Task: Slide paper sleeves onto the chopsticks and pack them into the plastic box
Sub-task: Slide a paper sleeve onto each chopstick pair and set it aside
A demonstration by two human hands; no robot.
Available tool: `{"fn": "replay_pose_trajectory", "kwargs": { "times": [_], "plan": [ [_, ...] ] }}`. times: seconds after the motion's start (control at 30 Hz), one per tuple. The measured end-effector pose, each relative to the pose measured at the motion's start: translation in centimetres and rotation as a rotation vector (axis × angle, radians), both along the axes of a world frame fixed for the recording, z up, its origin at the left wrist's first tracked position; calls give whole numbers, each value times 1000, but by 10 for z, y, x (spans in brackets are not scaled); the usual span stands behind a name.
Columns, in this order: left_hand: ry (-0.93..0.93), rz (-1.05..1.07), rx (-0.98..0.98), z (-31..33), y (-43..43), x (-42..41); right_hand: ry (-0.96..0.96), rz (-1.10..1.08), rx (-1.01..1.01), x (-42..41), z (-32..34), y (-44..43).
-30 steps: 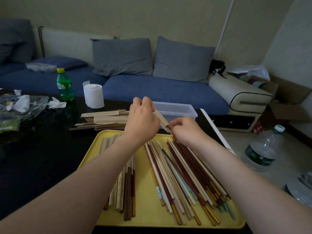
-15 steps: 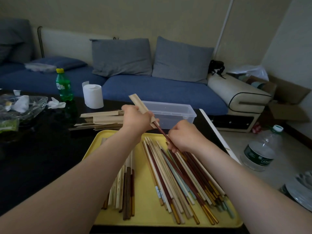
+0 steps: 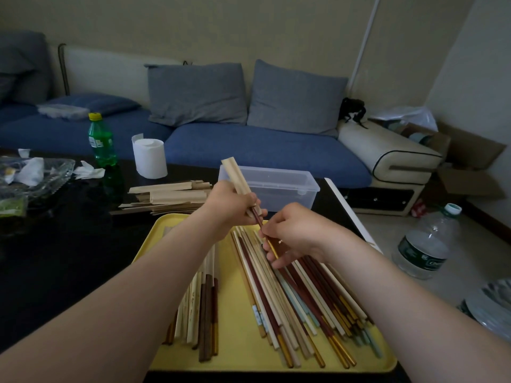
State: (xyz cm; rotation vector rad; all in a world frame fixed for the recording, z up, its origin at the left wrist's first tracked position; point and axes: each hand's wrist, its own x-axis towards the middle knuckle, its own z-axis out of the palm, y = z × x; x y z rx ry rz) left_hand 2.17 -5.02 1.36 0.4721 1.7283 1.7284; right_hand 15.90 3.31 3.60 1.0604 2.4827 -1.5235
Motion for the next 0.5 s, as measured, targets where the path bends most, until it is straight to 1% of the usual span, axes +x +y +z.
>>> {"fn": "replay_pose_trajectory", "kwargs": {
  "times": [0.07, 0.1, 0.13, 0.23, 0.27, 0.37, 0.5],
  "plan": [
    [16, -13, -15, 3, -3, 0, 9, -47, -36, -1, -1, 2],
    [33, -16, -31, 4, -3, -1, -6, -62, -11, -2, -1, 5],
    [43, -17, -50, 4, -4, -2, -38, -67, 66, -2, -3, 8],
    [6, -30, -140, 4, -6, -1, -208, -22, 432, -1, -6, 17],
    [-2, -43, -176, 4, -7, 0, -276, 0, 475, 0, -6, 18],
    [20, -102, -280, 3, -7, -1, -449, 83, 428, 0, -8, 14],
    [10, -149, -328, 0, -6, -2, -533, 120, 424, -5, -14, 9]
  ]
}}
